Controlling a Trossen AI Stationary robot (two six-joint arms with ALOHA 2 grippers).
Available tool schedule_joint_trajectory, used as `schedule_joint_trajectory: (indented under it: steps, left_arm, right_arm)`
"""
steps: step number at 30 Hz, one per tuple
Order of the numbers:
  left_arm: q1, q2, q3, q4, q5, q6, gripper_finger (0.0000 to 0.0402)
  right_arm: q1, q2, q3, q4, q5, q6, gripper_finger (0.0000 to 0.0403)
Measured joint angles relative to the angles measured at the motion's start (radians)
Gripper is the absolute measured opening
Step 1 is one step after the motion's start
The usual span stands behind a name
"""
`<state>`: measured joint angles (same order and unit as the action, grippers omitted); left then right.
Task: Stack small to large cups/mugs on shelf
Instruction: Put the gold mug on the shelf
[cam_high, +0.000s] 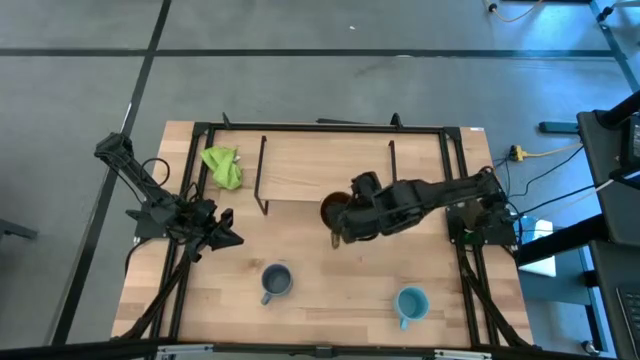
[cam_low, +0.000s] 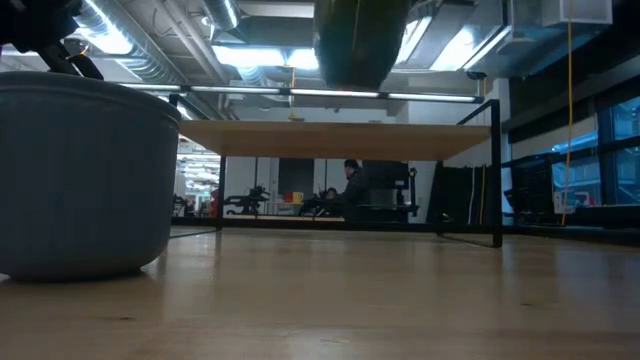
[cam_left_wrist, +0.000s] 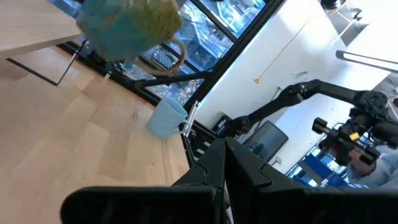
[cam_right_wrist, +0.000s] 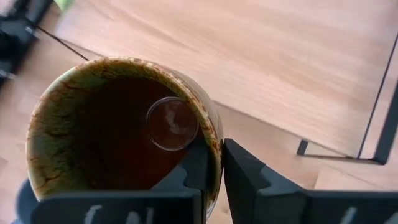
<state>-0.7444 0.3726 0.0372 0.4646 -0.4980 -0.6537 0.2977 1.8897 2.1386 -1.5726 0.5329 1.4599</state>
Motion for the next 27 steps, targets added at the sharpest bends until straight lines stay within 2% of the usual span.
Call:
schedule_joint_trajectory:
  steps: [7,17,23,27]
  left_arm:
    - [0.0,0.0,0.0,-0.001,0.001,0.0,0.0004]
    - [0.0,0.0,0.0,0.0,0.012,-0.024,0.0002]
    - [0.0,0.0,0.0,-0.001,0.021,-0.025,0.0003]
    - [0.0,0.0,0.0,-0.004,0.021,-0.02,0.0001]
  right_arm:
    - [-0.041,-0.047,0.0,0.0,0.026,-0.051,0.0032]
    - [-0.155,-0.082,-0.073,0.002,-0.011,-0.182,0.0033]
    - [-0.228,-0.19,-0.152,0.002,-0.016,-0.206,0.0033]
    - [-0.274,-0.273,-0.245,-0.001,-0.086,-0.191,0.0034]
